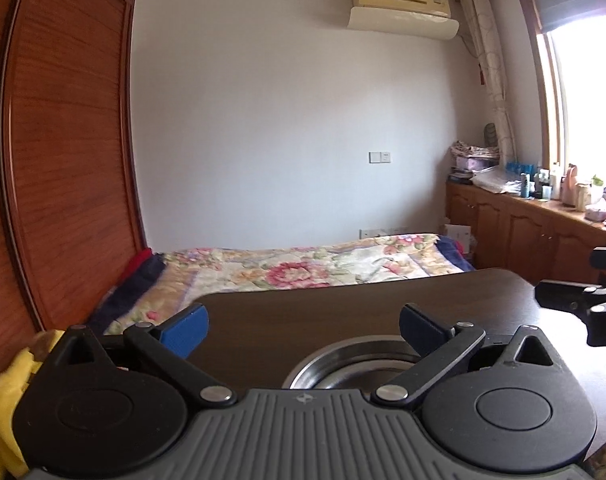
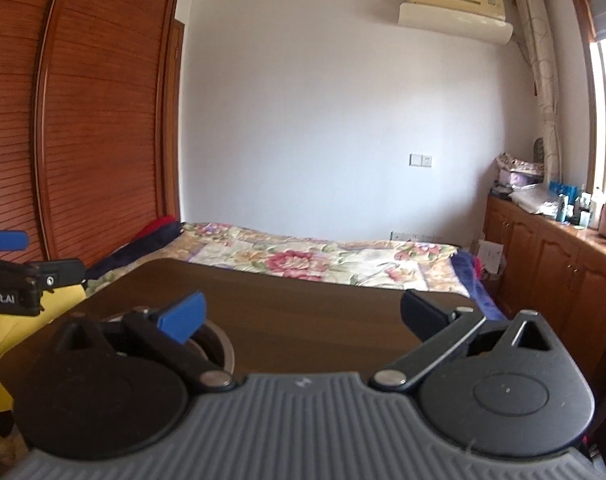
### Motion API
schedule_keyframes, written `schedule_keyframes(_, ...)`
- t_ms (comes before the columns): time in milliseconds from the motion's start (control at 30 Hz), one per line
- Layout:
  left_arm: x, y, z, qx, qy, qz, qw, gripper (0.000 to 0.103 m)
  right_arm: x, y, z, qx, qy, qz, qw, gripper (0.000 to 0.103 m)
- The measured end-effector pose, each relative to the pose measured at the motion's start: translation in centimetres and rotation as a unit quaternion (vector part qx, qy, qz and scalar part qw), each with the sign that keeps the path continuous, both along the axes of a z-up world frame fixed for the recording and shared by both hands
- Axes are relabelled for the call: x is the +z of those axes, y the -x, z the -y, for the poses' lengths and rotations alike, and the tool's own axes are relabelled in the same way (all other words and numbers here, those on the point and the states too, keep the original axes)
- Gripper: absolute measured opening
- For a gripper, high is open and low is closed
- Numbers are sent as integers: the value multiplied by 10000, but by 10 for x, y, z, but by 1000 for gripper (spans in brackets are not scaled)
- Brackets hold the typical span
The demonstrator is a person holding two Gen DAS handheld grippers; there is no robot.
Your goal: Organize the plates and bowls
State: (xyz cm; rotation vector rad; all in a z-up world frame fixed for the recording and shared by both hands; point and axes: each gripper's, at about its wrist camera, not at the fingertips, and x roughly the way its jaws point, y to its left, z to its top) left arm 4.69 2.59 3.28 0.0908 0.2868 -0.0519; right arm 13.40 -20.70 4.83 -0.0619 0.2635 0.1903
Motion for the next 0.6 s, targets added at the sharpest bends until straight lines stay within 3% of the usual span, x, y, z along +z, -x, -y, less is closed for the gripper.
schedule_keyframes(600,10,32,7,-60,32,397,9992,103,3,19,13,-499,-72,474,9976,103)
